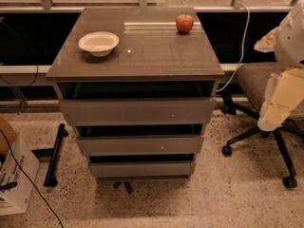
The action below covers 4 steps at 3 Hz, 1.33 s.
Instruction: Open bottom drawer
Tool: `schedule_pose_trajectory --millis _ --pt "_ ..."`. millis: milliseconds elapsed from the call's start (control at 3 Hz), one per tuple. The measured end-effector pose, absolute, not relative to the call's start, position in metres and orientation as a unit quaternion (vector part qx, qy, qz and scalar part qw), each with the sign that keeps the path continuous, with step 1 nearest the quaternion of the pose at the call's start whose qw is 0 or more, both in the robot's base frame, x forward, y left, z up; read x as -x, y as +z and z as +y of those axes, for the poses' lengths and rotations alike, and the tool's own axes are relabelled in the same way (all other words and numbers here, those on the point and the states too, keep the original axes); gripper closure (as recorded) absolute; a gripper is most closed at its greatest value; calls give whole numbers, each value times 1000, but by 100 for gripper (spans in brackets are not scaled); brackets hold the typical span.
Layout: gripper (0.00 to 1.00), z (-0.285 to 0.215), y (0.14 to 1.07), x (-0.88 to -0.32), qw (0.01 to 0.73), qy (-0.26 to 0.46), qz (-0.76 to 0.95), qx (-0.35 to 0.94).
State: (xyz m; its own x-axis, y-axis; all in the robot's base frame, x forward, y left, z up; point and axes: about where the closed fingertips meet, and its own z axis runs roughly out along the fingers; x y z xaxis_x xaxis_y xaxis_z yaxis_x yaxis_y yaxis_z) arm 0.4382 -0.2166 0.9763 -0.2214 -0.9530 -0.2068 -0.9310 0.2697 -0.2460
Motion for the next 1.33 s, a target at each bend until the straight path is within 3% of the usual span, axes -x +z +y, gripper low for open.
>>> schedule_pose_trajectory --millis 1333 --pt "0 -207 922 -450 220 -60 777 587"
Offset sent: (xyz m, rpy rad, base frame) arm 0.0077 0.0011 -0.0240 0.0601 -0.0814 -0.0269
